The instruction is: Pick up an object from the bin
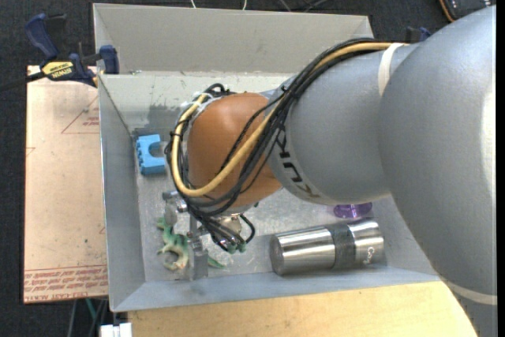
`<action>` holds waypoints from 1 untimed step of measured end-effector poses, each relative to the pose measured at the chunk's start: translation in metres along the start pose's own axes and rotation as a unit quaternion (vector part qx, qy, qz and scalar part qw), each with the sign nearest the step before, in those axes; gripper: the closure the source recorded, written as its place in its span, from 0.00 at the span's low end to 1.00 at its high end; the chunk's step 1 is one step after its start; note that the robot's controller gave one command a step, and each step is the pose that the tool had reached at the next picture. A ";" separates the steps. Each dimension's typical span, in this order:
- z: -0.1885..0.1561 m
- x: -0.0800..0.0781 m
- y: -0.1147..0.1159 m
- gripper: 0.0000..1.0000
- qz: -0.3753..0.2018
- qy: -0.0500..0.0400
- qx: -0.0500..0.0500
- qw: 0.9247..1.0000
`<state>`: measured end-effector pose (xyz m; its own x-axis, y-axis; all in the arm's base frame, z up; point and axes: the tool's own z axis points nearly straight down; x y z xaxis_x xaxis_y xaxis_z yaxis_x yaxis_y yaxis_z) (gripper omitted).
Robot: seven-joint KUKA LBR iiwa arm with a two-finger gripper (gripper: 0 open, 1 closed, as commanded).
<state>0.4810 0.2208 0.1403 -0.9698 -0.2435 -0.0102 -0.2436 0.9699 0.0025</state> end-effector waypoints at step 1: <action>0.062 -0.006 0.001 0.00 0.039 -0.006 -0.002 0.999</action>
Offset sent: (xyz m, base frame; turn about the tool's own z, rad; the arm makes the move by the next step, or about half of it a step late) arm 0.0127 -0.0062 -0.0703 -0.1062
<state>0.4872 0.2234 0.0784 -0.9857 -0.1673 -0.0210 -0.1675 0.9858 0.0069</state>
